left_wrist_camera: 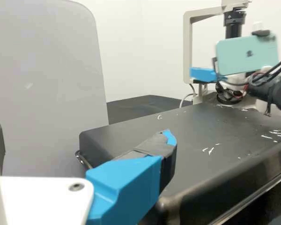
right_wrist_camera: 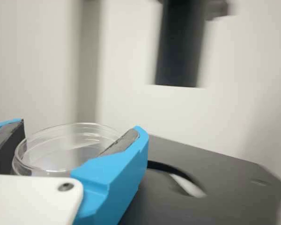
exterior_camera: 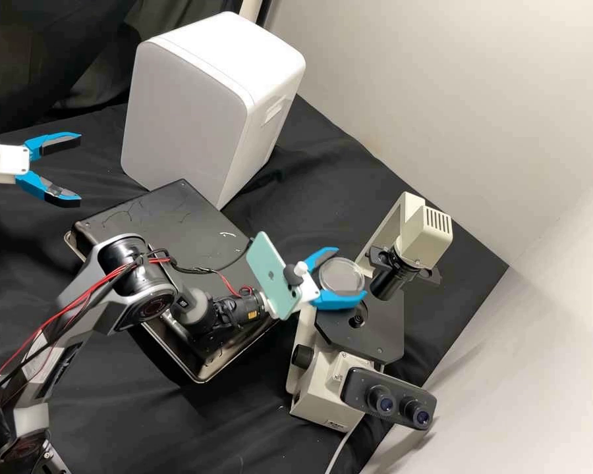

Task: Place the petri dish on the microscope

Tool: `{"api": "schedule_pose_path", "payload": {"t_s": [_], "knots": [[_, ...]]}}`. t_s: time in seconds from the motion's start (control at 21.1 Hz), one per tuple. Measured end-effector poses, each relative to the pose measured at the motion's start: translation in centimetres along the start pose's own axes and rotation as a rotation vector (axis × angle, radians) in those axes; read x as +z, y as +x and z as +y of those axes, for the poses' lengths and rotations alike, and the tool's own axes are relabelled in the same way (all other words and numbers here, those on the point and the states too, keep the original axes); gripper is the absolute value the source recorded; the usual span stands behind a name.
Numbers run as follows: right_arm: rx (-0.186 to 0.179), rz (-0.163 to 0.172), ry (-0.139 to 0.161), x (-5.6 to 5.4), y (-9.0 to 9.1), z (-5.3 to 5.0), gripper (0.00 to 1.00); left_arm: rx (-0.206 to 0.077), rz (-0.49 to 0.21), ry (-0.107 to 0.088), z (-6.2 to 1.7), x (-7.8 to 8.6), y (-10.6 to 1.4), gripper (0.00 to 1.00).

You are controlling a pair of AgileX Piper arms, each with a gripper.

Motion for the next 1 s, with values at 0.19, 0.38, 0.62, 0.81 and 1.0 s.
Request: {"api": "schedule_pose_path", "payload": {"t_s": [0.19, 0.38, 0.62, 0.81, 1.0], "knots": [[-0.029, 0.021, -0.013, -0.5, -0.1, -0.5, 0.0, 0.0, 0.0, 0.0, 0.0, 0.0, 0.0, 1.0], [-0.03, 0.02, -0.013, -0.5, -0.1, -0.6, 0.0, 0.0, 0.0, 0.0, 0.0, 0.0, 0.0, 1.0], [-0.036, 0.027, -0.02, -0.4, -0.3, -0.6, 0.0, 0.0, 0.0, 0.0, 0.0, 0.0, 0.0, 1.0], [-0.037, 0.028, -0.043, 0.5, -0.2, 0.1, 0.0, -0.011, 0.002, 0.0, -0.19, 0.0, 0.1, 1.0], [-0.004, 0.02, -0.046, 1.4, 0.2, 0.7, 0.0, -0.011, 0.002, 0.0, -0.18, 0.0, 0.1, 1.0]]}}
